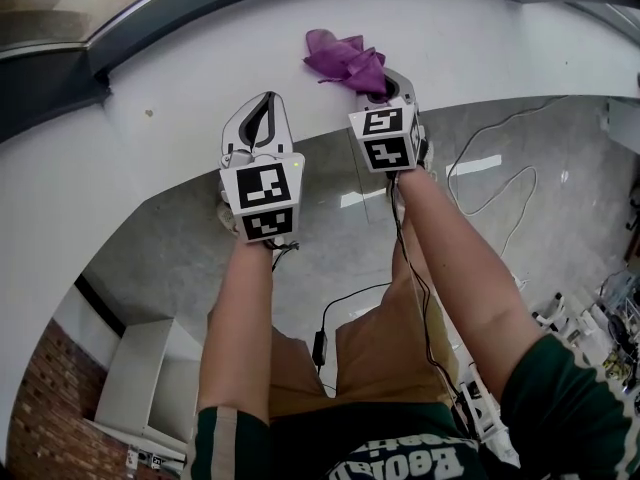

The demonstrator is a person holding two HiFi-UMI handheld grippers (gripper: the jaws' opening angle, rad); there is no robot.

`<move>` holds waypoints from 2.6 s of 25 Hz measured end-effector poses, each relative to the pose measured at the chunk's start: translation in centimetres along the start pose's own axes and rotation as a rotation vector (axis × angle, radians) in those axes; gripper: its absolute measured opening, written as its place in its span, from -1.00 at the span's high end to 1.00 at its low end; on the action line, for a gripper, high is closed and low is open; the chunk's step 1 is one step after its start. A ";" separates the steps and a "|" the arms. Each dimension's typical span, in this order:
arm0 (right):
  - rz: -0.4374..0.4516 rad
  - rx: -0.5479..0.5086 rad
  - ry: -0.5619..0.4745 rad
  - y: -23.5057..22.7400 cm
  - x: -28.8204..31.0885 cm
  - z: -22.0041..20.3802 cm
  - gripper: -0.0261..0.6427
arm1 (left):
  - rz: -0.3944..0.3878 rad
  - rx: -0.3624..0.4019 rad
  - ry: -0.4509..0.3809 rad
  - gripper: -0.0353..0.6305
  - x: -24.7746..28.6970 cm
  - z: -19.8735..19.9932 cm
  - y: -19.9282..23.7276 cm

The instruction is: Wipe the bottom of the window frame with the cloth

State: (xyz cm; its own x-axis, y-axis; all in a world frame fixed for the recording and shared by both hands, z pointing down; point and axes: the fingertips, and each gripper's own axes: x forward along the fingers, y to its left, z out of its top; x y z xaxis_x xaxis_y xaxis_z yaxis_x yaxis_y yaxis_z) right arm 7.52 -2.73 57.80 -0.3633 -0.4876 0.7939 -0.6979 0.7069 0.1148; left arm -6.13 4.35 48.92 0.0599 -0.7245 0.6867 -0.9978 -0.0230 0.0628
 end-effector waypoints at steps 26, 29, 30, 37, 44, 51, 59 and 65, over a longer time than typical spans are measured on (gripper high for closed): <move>0.173 -0.199 0.021 15.7 1.7 5.5 0.67 | 0.169 -0.169 -0.035 0.87 -7.7 -3.8 12.6; 0.195 -0.215 0.015 17.9 1.9 6.3 0.67 | 0.186 -0.181 -0.035 0.87 -8.6 -4.5 13.9; 0.200 -0.221 0.014 18.5 2.0 6.5 0.67 | 0.189 -0.184 -0.033 0.87 -8.9 -4.7 14.3; 0.249 -0.257 0.007 22.5 2.6 8.1 0.67 | 0.221 -0.237 -0.026 0.87 -10.3 -6.4 16.5; 0.320 -0.301 -0.012 27.6 2.9 9.8 0.67 | 0.236 -0.254 -0.023 0.87 -11.5 -7.3 17.6; 0.339 -0.320 -0.038 30.5 3.2 10.8 0.67 | 0.271 -0.288 -0.009 0.87 -13.3 -9.3 19.0; 0.419 -0.363 -0.052 35.7 3.2 12.2 0.67 | 0.310 -0.319 -0.010 0.87 -15.4 -10.6 20.3; 0.456 -0.391 -0.058 38.4 3.3 12.8 0.67 | 0.325 -0.325 -0.002 0.87 -16.3 -11.4 21.2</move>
State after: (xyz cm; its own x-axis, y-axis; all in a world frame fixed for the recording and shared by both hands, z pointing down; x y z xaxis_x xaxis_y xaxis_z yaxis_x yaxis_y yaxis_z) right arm -28.37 16.28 57.22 -0.6132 -0.1103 0.7822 -0.1889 0.9820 -0.0095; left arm -27.95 23.51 47.36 -0.2547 -0.6600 0.7067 -0.9037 0.4226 0.0690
